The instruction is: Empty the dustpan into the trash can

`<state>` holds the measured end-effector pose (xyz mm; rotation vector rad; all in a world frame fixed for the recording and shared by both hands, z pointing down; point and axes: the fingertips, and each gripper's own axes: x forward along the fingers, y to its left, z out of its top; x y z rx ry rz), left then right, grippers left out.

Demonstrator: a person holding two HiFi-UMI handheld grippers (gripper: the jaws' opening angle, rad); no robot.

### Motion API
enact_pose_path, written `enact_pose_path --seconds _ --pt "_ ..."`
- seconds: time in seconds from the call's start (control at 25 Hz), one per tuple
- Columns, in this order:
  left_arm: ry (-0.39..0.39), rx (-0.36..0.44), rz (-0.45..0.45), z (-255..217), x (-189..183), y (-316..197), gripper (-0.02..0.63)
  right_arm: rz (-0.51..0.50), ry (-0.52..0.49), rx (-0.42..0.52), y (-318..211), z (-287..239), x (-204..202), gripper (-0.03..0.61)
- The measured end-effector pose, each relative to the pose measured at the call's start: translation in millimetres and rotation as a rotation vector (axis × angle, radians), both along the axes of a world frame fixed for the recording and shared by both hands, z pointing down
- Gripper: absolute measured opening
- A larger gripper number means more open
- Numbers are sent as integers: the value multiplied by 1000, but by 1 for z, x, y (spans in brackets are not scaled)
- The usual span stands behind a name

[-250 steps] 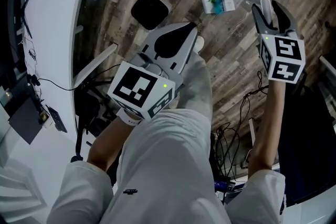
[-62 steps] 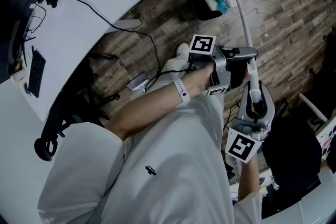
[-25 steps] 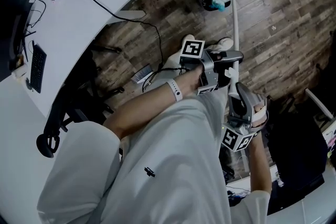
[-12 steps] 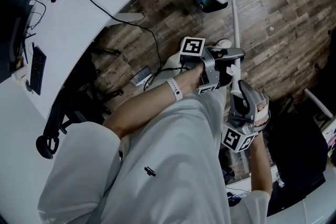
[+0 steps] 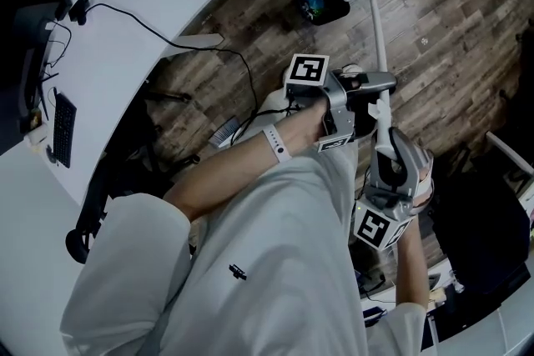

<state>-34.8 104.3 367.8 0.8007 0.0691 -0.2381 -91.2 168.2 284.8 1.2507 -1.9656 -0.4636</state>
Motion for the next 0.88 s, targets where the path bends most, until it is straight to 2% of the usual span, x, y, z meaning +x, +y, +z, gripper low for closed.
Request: enact_pose_path --seconds 0.36,0.48,0.6,0.72,0.8,0.88 --pt "53 7 76 -34 58 2 104 281 -166 23 -4 -34 54 115" --pt "63 3 104 -37 81 1 104 388 -243 32 -10 -39 77 115" --pt "60 21 138 -34 89 2 112 475 -299 24 -15 -40 84 115" --pt "96 -54 142 -32 118 -7 113 517 -311 -29 -32 -42 113 115" --pt "127 -122 128 -28 146 -20 110 533 -307 -101 -48 -36 143 115" --pt "132 -149 112 -14 166 -33 110 558 -304 -181 -62 -22 168 115"
